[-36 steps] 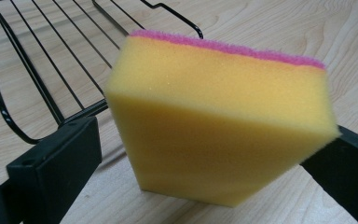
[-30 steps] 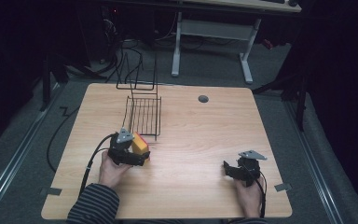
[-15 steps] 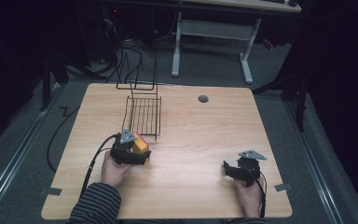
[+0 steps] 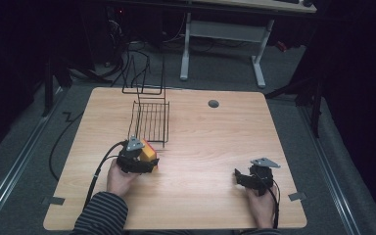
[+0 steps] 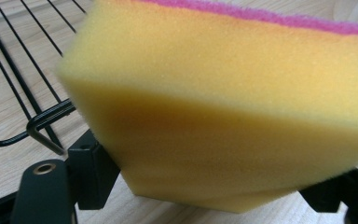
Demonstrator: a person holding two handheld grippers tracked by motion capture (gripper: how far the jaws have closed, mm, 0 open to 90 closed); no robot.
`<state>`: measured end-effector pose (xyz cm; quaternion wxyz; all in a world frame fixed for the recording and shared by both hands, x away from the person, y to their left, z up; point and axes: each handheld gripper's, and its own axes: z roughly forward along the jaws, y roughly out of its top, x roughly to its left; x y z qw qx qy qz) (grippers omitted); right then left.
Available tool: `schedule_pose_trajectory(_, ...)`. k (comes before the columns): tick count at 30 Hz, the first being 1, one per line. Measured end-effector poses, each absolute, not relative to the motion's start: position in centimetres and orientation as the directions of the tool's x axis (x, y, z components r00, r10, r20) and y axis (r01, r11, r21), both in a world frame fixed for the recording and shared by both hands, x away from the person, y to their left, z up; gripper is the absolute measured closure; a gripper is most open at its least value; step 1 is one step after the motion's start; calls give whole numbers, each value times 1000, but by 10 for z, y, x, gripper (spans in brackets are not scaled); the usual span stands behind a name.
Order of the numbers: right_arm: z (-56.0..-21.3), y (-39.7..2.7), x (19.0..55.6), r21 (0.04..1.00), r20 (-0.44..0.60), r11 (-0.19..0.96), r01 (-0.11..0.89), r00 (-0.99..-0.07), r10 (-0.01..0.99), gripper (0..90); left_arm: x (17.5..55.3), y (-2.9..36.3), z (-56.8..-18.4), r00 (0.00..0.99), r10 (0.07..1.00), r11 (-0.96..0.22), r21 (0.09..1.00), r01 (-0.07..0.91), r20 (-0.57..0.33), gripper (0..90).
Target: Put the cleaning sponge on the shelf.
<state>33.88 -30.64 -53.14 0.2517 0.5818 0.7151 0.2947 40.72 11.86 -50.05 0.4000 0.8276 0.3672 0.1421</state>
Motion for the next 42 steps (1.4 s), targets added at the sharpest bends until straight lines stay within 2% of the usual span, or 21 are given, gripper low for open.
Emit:
schedule_pose_trajectory(11, -531, -306, 339, 714, -16, 148, 685, -196, 981, 196, 402, 119, -494, 701, 711, -412, 778, 474, -51, 228)
schedule_pose_trajectory(25, -531, -306, 339, 714, -17, 149, 684, -196, 980, 196, 388, 123, -471, 720, 694, -422, 793, 439, -30, 229)
schedule_pose_trajectory(42, -531, -306, 339, 714, -16, 149, 684, -196, 980, 196, 388, 119, -442, 737, 676, -427, 812, 397, -6, 229)
